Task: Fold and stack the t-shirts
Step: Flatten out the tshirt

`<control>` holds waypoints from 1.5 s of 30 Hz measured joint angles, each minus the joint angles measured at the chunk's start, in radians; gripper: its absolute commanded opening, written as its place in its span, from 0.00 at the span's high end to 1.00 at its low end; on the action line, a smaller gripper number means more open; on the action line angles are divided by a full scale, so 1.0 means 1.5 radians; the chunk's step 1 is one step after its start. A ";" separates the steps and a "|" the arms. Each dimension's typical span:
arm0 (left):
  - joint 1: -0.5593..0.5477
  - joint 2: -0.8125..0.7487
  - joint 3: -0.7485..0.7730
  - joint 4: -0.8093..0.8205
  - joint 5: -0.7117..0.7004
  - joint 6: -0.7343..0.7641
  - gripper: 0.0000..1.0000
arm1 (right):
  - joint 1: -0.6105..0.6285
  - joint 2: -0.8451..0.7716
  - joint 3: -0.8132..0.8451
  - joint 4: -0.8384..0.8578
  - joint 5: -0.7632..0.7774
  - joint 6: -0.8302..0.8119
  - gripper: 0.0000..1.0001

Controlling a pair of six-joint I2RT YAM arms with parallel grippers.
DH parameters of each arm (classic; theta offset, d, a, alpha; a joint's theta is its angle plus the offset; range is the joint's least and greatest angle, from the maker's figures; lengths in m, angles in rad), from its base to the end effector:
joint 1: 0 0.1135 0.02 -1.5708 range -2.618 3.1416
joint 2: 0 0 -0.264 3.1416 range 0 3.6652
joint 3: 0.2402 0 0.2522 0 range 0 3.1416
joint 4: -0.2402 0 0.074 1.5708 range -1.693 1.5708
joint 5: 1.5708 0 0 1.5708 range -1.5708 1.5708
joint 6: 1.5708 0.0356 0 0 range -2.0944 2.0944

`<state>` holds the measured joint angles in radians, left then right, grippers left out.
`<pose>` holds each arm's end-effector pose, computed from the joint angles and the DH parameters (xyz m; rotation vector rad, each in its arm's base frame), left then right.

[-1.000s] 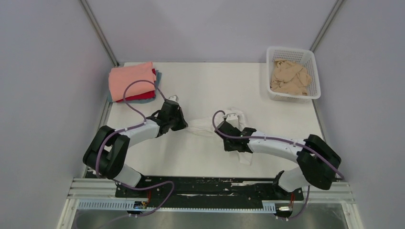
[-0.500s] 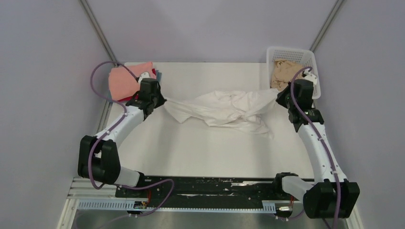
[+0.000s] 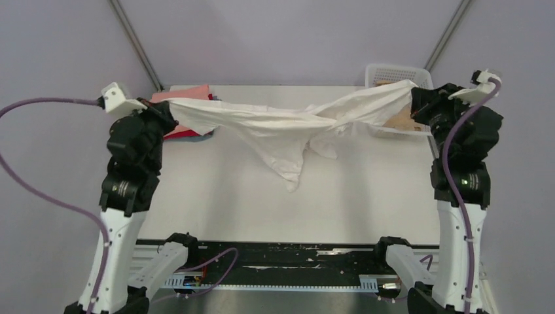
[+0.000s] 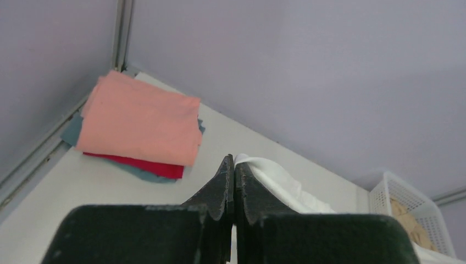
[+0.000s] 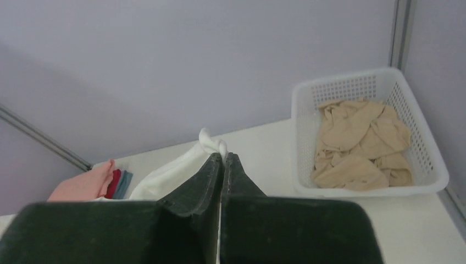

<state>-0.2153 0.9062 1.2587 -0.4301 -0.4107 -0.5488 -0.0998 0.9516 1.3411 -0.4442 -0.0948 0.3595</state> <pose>0.1717 -0.0230 0.4539 -0.5760 1.5436 -0.2454 0.1793 -0.0146 0.4710 0.2999 1.6045 0.2766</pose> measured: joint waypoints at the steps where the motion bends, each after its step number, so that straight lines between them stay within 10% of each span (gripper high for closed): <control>1: 0.000 -0.029 0.012 -0.009 -0.005 0.006 1.00 | 0.000 -0.017 0.016 -0.005 -0.003 -0.004 1.00; 17: 0.001 -0.220 0.268 -0.098 -0.026 0.087 1.00 | -0.001 -0.097 0.319 -0.060 -0.030 -0.064 1.00; 30: 0.028 0.057 0.195 -0.026 -0.145 0.116 1.00 | -0.001 0.145 0.188 0.059 -0.056 -0.079 0.99; 33: 0.070 0.225 0.148 -0.005 -0.117 0.092 0.88 | -0.002 0.256 0.137 0.111 -0.066 -0.079 0.97; 34: 0.082 0.283 0.131 -0.003 -0.103 0.081 0.68 | -0.002 0.300 0.122 0.130 -0.070 -0.080 0.94; 38: 0.111 0.464 0.101 -0.022 -0.064 0.047 0.05 | 0.001 0.455 0.113 0.169 -0.079 -0.091 0.34; 45: 0.119 0.581 0.102 -0.075 -0.021 -0.005 0.00 | 0.043 0.598 0.142 0.144 -0.063 -0.134 0.07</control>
<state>-0.0376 1.7775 1.4124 -0.5426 -0.4419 -0.5564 -0.0357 1.8481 1.5536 -0.2287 -0.1894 0.1593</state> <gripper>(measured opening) 0.998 0.864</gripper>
